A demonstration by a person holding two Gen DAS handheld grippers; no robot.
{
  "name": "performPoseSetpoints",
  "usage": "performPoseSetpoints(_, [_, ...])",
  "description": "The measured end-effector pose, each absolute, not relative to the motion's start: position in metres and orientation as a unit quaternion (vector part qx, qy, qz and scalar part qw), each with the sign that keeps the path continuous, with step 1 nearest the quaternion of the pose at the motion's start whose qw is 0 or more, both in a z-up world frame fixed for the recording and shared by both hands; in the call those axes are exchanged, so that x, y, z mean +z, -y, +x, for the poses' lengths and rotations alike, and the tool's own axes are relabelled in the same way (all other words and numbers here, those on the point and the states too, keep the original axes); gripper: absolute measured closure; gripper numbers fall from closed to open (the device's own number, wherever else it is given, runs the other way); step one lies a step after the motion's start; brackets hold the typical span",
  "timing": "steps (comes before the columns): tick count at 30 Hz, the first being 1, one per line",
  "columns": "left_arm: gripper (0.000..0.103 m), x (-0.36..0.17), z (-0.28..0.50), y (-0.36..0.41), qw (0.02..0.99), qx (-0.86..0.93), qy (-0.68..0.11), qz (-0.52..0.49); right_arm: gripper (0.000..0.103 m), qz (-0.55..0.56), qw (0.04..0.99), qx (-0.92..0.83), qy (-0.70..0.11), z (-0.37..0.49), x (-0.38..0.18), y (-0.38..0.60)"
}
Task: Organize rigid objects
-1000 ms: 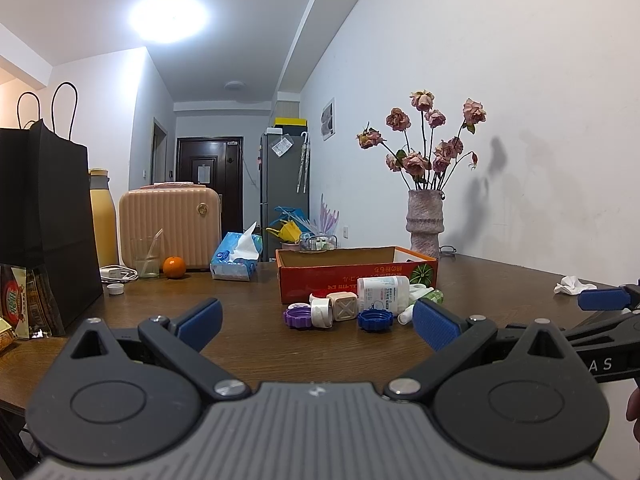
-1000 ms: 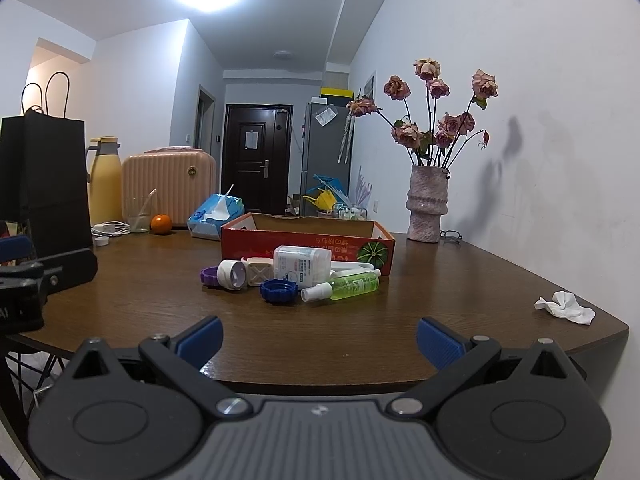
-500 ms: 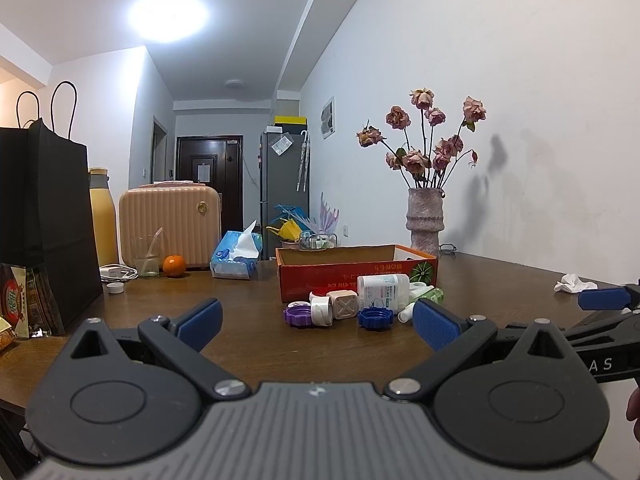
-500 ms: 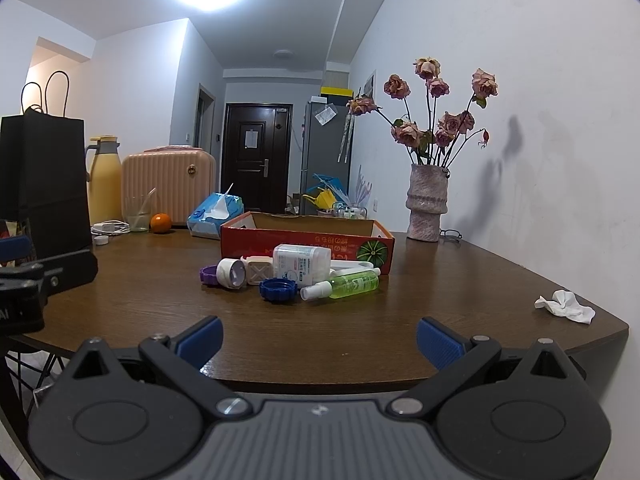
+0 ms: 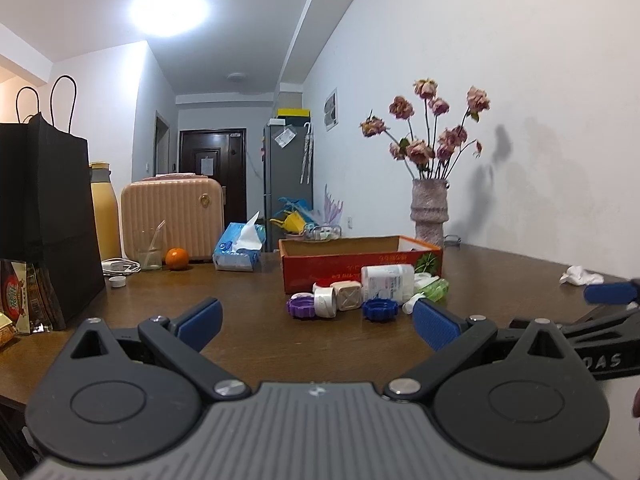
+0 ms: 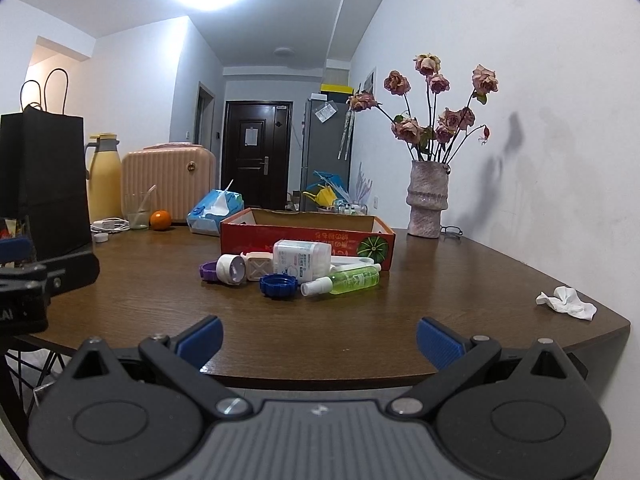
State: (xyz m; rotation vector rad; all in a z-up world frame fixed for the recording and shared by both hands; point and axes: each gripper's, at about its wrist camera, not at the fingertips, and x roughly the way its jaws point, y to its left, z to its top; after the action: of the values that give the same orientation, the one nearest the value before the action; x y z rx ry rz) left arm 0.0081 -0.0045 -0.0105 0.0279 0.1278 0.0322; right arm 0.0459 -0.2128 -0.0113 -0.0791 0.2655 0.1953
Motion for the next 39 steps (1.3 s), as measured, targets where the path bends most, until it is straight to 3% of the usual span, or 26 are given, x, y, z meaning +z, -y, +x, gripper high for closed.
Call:
performPoseSetpoints(12, [0.000,-0.033,0.092,0.003,0.987,0.026,-0.156,-0.003,0.000,-0.005,0.984,0.072,-0.162,0.133,-0.031,0.221])
performPoseSetpoints(17, [0.000,-0.031,0.129,-0.009,0.986,0.037,-0.161,-0.027,0.000,-0.001,0.982,0.088,-0.168,0.168,-0.031,0.220])
performPoseSetpoints(23, [0.000,-0.023,0.179,-0.022,0.981,0.035,-0.190,-0.020,0.000,0.015,0.964,0.177,-0.199,0.211,-0.029,0.208])
performPoseSetpoints(28, [0.000,-0.021,0.213,-0.033,0.978,0.032,-0.208,-0.013,0.000,-0.030,0.951,0.199,-0.234,0.245,-0.028,0.173])
performPoseSetpoints(35, [0.000,-0.016,0.250,-0.049,0.977,0.023,-0.210,0.008,0.029,-0.036,0.935,0.230,-0.266,0.293,-0.034,0.145])
performPoseSetpoints(39, [0.000,-0.020,0.267,-0.052,0.975,0.010,-0.221,0.012,0.032,-0.047,0.931,0.232,-0.277,0.314,-0.036,0.131])
